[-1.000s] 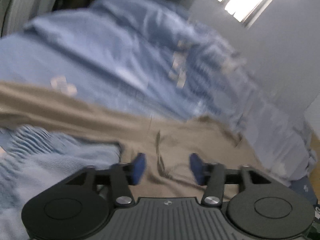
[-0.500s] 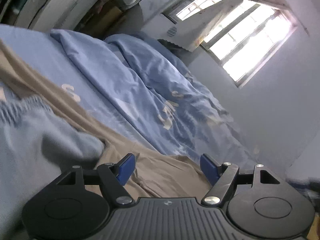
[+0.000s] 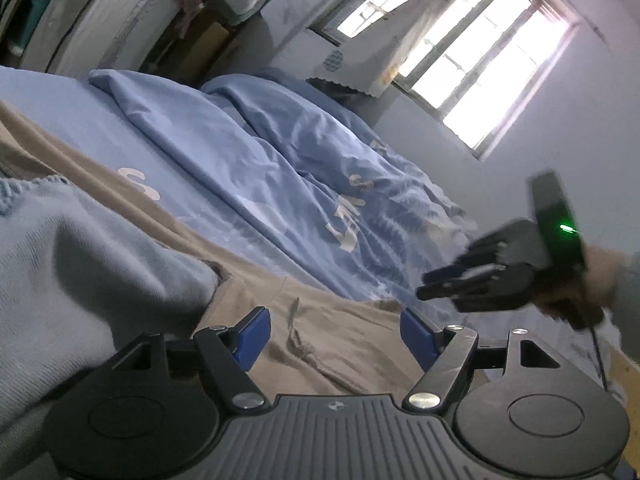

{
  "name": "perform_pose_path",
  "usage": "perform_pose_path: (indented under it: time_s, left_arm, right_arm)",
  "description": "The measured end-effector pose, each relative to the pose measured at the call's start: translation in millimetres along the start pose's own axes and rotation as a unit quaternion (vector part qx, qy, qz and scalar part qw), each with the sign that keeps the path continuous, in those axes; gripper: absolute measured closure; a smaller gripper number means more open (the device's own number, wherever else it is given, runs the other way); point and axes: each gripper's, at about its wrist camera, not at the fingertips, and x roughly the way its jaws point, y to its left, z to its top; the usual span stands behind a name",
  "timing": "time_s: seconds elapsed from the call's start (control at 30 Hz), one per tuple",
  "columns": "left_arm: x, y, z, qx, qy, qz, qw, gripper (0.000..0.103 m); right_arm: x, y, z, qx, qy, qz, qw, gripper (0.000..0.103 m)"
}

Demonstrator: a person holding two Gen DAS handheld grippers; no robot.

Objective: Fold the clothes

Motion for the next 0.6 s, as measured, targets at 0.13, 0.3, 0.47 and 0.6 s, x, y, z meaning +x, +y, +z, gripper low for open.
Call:
perform_pose_path:
  time_s: [0.13,0.3,0.47,0.6]
  left_arm:
    - [12.0,2.4,-16.4,0.032,0.022,0.045,0.9982,0.032]
    - [12.3,3.8,-20.4,0.033,0.018,0.048,0.9981,0.032]
    - [13.4,3.5,-22.0,0.036,0.021,0.054,0.9977,0.032]
    - [13.9,5.6,-21.8,0.031,0.022,0.052,0.9979,0.032]
  right_arm:
    - [40.0,6.7,9.5,-0.09,0.052,-0.016,0.994,0.086]
    - [73.4,15.6,19.7,-0.156,0.079,-0.001,0.985,0.086]
    - [94.1,18.5,30.4,-0.208,0.107,0.01,0.972,0.086]
    - [106.4,20.2,32.3,-0.239,0.133,0.038,0.961,0.086]
